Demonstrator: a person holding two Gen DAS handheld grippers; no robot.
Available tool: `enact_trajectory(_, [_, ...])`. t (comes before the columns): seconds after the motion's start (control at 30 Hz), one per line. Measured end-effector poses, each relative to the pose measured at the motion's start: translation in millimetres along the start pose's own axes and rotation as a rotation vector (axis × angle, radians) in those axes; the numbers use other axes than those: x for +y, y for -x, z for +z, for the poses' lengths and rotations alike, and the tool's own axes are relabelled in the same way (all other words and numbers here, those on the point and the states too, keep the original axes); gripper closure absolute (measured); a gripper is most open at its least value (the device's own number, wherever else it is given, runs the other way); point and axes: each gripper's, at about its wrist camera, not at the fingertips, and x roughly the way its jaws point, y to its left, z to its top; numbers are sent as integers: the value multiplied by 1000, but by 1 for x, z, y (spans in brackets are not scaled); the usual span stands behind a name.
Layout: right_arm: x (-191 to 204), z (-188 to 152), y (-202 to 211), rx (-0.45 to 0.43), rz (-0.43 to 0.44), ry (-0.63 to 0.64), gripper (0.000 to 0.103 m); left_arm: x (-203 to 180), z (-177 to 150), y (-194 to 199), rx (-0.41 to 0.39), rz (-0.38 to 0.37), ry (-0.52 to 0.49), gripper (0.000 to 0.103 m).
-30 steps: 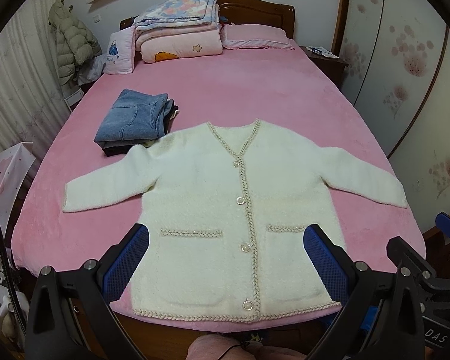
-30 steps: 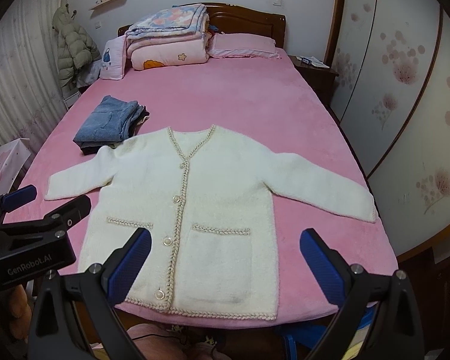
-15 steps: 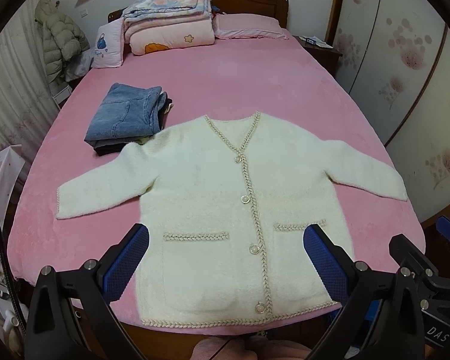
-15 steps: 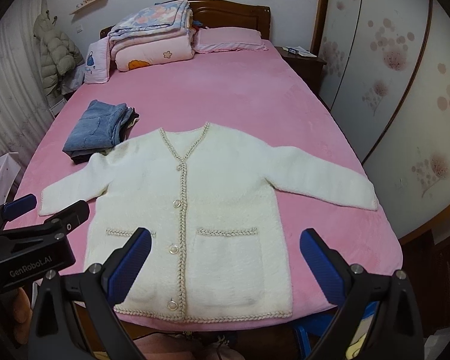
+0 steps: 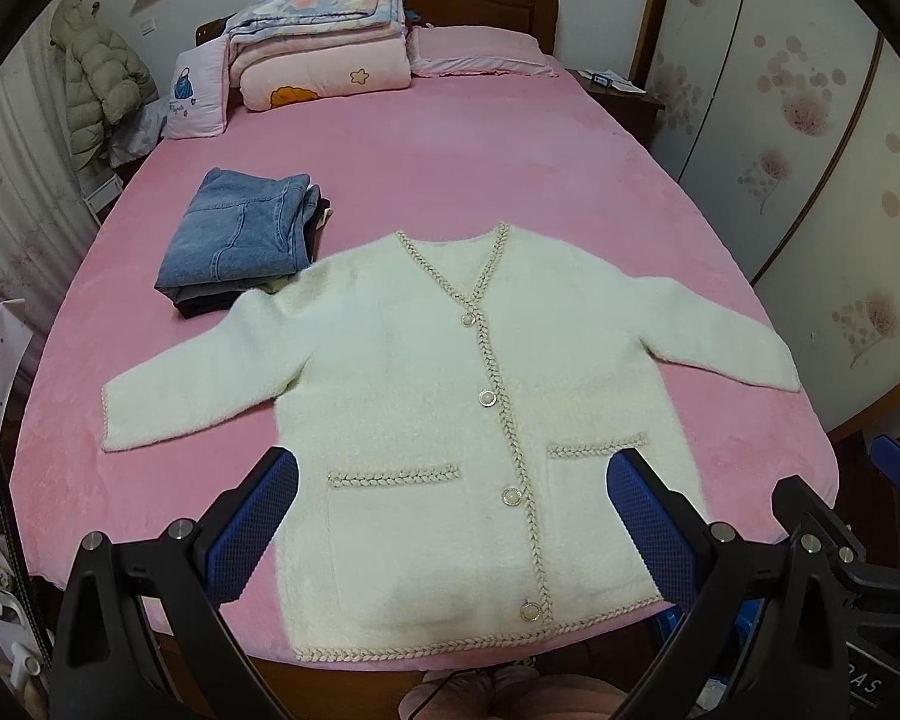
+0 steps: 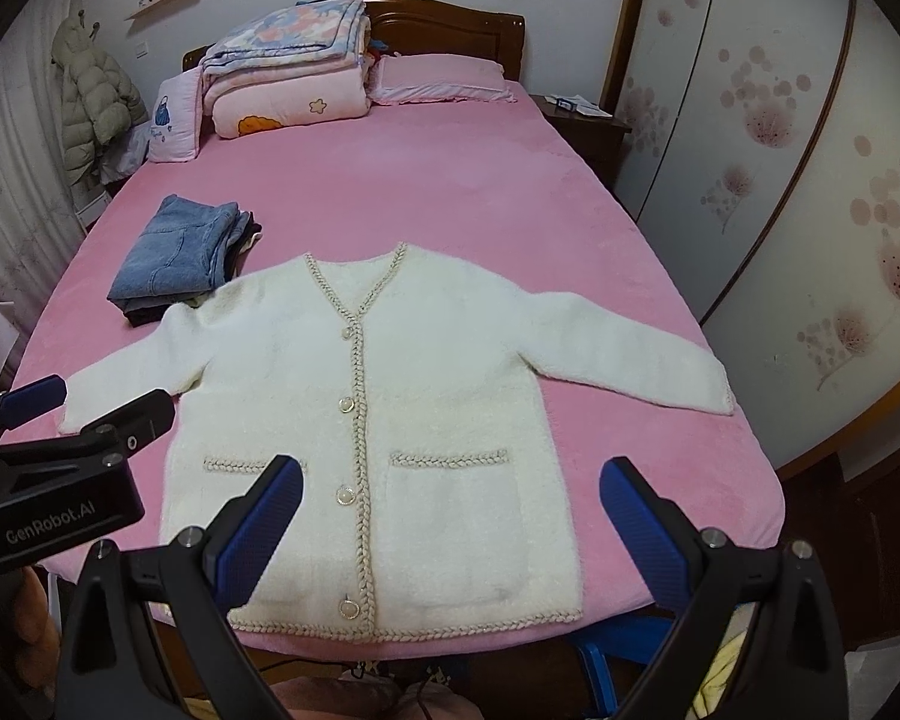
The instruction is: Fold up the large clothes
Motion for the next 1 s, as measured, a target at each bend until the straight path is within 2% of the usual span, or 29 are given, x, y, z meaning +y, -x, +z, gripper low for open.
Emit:
enact_trajectory(0.5, [2,-17,14,-12,-28,-41,3,-1,-4,8,-12,-26,-32,1])
enact_trajectory(0.87, [-9,-11,22,-61,-24,-48,3,-12,2,16,-61,-35,-49,1])
enact_trajectory(1.0, [-18,-9,21,-74,-27,-52,3,-15,8,22,-117,-61,-48,1])
